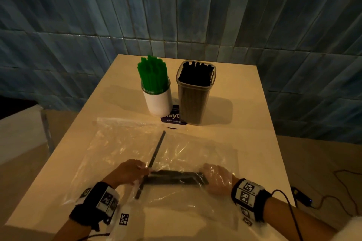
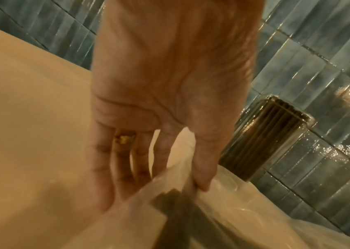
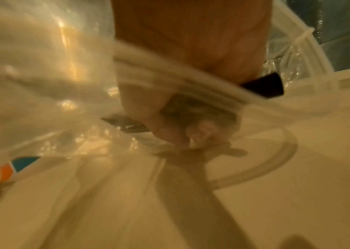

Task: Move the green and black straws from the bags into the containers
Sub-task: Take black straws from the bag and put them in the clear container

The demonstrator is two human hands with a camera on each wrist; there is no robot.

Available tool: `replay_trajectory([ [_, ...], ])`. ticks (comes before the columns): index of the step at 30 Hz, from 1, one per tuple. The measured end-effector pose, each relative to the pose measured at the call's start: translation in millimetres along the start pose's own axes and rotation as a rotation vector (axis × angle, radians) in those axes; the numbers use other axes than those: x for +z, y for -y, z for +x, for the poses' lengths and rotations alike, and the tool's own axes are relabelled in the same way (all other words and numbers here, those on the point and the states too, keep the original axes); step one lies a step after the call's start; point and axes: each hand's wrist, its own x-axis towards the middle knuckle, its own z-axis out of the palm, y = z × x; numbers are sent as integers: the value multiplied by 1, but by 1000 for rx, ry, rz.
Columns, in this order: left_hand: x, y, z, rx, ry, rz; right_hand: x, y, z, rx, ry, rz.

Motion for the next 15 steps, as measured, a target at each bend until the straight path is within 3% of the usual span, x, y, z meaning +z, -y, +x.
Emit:
replay_trajectory([
  [4, 3, 9, -8, -21, 64, 25, -1, -9, 1, 91, 119, 150],
  [9, 1, 11, -7, 51, -152, -61, -12, -11, 0, 148, 219, 261],
  [15, -6, 11, -6, 39, -222, -202, -29, -21, 2, 281, 201, 575],
])
